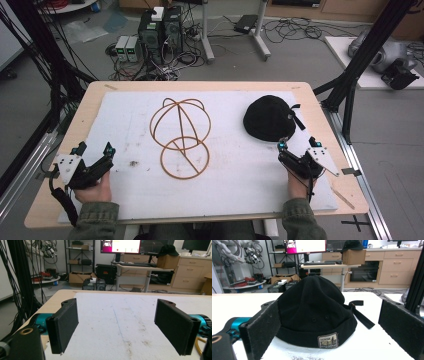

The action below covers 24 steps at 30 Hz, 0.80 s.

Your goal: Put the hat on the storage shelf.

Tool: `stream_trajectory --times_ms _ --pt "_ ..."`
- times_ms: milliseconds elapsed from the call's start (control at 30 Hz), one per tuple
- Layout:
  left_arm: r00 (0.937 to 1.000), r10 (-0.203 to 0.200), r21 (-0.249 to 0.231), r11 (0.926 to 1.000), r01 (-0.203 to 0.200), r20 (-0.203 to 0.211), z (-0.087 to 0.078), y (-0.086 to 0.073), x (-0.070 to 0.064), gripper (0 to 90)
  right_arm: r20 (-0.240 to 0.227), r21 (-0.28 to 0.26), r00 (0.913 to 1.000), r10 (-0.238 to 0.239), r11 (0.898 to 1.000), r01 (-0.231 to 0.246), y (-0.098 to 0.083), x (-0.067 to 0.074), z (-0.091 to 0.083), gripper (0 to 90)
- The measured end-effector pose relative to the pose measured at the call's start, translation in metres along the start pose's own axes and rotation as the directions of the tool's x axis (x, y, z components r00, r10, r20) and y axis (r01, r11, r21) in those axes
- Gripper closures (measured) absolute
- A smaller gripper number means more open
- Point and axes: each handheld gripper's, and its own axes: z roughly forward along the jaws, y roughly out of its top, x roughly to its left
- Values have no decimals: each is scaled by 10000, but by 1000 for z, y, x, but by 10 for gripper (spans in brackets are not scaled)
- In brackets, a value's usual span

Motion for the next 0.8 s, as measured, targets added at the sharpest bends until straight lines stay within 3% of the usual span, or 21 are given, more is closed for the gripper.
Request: stream_trajectory --times_ms 800 --pt "10000 -27 26 10000 27 54 0 0 1 193 102 -10 9999 -67 10000 67 0 1 2 36"
